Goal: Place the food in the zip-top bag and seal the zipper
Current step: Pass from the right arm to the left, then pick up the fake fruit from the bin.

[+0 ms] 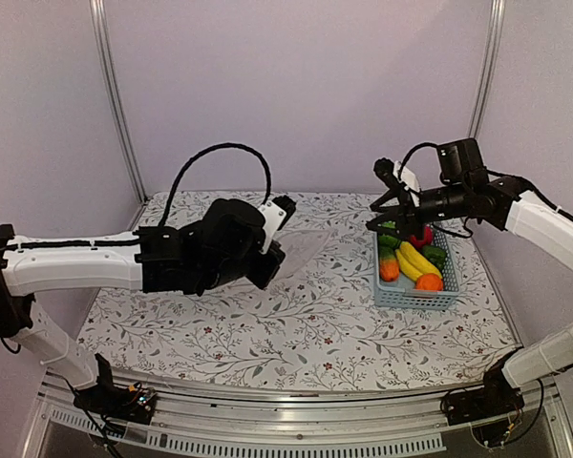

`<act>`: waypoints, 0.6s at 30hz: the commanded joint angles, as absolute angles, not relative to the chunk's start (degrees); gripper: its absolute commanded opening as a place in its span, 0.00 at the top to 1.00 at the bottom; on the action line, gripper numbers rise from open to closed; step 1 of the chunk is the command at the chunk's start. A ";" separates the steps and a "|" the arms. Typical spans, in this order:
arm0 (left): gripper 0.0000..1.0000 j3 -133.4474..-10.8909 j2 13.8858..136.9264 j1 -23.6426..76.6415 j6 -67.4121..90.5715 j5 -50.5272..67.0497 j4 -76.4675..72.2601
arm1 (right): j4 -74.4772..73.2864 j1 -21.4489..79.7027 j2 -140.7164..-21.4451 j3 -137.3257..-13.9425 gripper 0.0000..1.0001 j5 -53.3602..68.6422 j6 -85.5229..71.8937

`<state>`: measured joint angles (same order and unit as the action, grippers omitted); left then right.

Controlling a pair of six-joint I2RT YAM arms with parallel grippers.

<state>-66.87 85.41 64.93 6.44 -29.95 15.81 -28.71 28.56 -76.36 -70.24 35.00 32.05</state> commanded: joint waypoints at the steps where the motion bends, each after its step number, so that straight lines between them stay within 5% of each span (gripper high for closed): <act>1: 1.00 -65.71 79.67 61.01 8.52 -33.61 18.11 | -30.23 21.70 -75.78 -70.77 0.49 37.45 26.74; 5: 1.00 -65.19 74.47 57.67 5.18 -36.96 20.67 | -30.22 16.22 -77.64 -69.80 0.44 34.68 24.71; 9: 1.00 -64.44 72.76 55.43 2.34 -33.56 19.84 | -29.70 14.68 -81.02 -70.58 0.29 25.25 23.83; 18: 1.00 -68.02 85.05 54.67 3.39 -20.09 11.49 | -28.63 13.71 -93.54 -76.82 0.12 13.89 19.09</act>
<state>-65.87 79.37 55.31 3.46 -27.97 15.68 -29.17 14.06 -89.27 -73.30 20.67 21.82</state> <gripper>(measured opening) 0.004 0.874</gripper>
